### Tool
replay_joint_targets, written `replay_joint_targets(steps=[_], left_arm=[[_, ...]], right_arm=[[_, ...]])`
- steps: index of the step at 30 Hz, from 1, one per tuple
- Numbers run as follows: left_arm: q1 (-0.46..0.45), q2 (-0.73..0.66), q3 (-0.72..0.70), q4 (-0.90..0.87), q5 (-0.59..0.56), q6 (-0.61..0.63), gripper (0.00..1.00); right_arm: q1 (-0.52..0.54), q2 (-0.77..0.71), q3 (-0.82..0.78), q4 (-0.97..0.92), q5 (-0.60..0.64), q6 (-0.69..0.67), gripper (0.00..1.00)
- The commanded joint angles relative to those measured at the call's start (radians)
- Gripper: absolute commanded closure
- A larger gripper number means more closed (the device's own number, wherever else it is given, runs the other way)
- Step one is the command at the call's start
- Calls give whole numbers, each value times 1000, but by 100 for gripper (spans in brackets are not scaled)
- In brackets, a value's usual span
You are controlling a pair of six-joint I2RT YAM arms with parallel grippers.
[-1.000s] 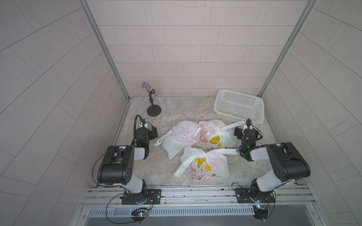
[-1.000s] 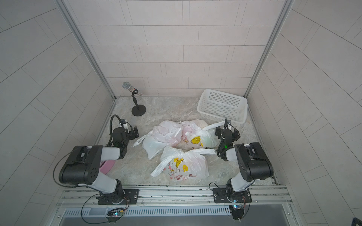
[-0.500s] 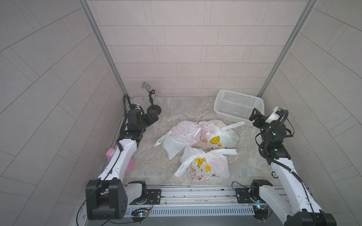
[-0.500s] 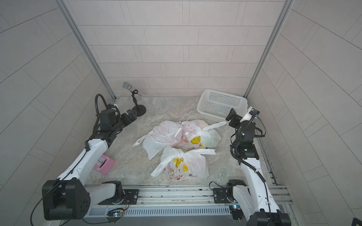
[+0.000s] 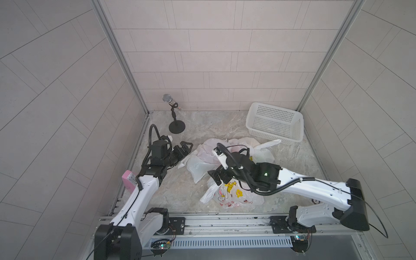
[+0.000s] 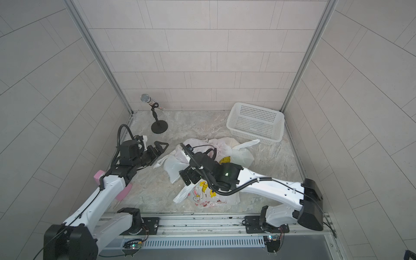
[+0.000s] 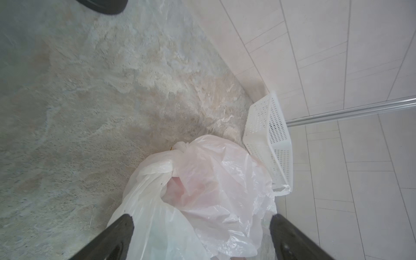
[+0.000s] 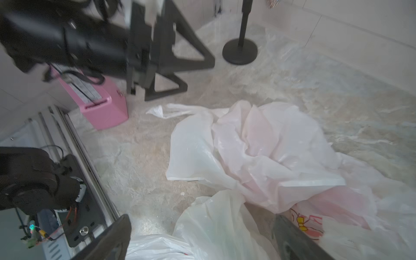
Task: Untie the knot of a plastic bag & take out the apple
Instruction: Move the plastic bag to the center of the board.
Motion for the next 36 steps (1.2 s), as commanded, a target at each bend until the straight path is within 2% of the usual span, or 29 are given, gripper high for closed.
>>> replay_joint_targets(steps=[1,6,10,13,17,20,22,25,28,33,36], left_arm=[[42,-66,-38,-27,-25,-40,0],[58,-72,24,-203,-53,68,0],[53,-54,30,-203,-26,103,0],[35,-23,38,-203,-10,153,0],[-18,35,67,-237,-32,196,6],[-37,69,84,-243,-20,216,8],[-46,91,98,-241,-7,234,8],[-66,133,121,-246,-7,248,8],[-91,177,141,-247,-5,253,8],[-110,242,165,-248,10,250,12],[-125,268,175,-246,-10,249,13]], right_arm=[[1,86,83,-135,15,16,5],[56,8,-8,-217,99,126,7],[99,-82,-100,-325,118,225,6],[102,-166,-230,-316,92,308,6],[69,-255,-348,-308,173,389,6],[-12,-295,-395,-339,195,473,13],[-109,-337,-442,-343,177,513,26],[-249,-412,-485,-358,141,502,43],[-378,-491,-495,-401,139,470,51],[-572,-546,-463,-499,127,405,52],[-577,-582,-381,-554,145,374,50]])
